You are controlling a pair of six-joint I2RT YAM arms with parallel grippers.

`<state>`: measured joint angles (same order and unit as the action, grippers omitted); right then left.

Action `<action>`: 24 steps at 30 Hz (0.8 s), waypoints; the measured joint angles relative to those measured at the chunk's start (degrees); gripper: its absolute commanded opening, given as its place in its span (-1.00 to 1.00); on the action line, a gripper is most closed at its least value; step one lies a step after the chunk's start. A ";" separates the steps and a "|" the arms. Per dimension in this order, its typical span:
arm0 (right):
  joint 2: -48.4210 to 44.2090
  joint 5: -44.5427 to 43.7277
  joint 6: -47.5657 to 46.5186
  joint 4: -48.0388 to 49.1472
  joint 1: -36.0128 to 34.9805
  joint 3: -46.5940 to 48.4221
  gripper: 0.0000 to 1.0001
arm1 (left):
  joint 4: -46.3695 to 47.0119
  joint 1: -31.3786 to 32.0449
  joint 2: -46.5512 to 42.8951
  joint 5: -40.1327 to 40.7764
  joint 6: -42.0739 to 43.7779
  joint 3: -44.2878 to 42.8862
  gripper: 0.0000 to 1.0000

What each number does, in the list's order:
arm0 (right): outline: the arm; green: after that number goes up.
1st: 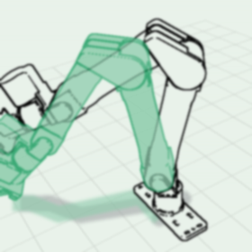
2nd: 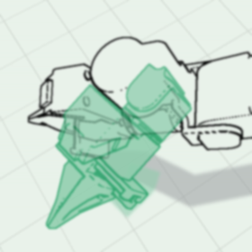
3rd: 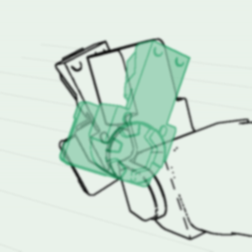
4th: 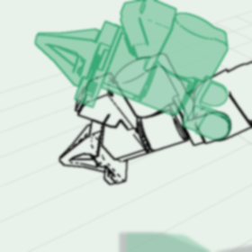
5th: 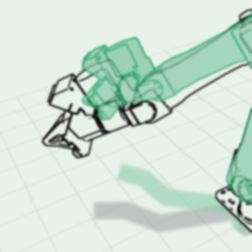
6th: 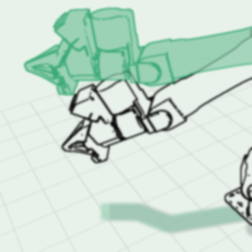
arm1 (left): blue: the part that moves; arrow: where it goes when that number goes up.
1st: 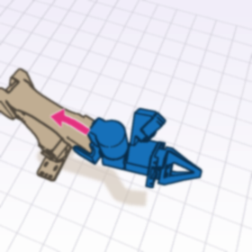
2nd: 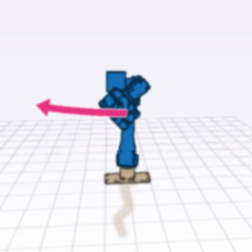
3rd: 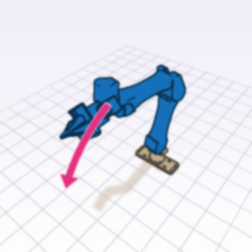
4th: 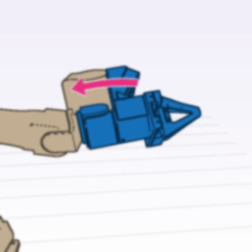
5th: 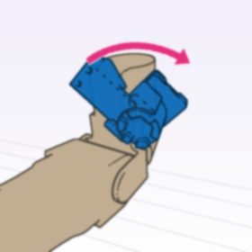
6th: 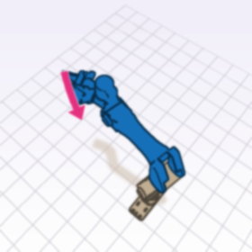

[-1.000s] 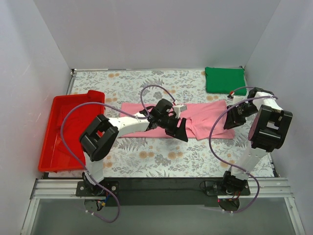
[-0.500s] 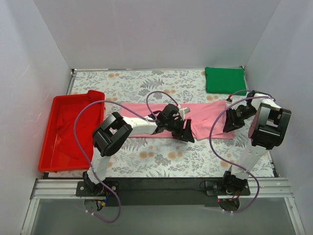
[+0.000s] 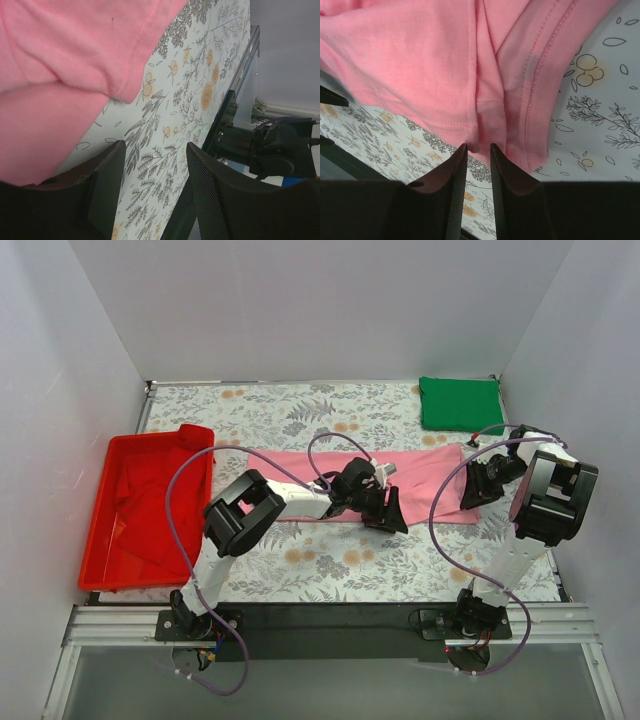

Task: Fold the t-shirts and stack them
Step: Fold the tshirt

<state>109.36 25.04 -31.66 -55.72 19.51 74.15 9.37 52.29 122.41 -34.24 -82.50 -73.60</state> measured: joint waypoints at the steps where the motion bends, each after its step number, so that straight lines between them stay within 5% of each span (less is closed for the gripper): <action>1: 0.00 0.24 0.02 0.09 0.02 0.00 -0.41 | 0.33 0.15 0.46 0.09 -0.50 -0.57 -0.02; 24: 1.38 2.64 0.00 0.24 -0.02 -0.02 -0.53 | 2.21 1.20 5.86 8.39 -12.31 -5.11 -0.46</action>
<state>110.74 27.68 -31.66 -55.48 19.49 74.13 11.57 53.49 128.27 -25.85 -94.80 -78.72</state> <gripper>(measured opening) 0.256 0.292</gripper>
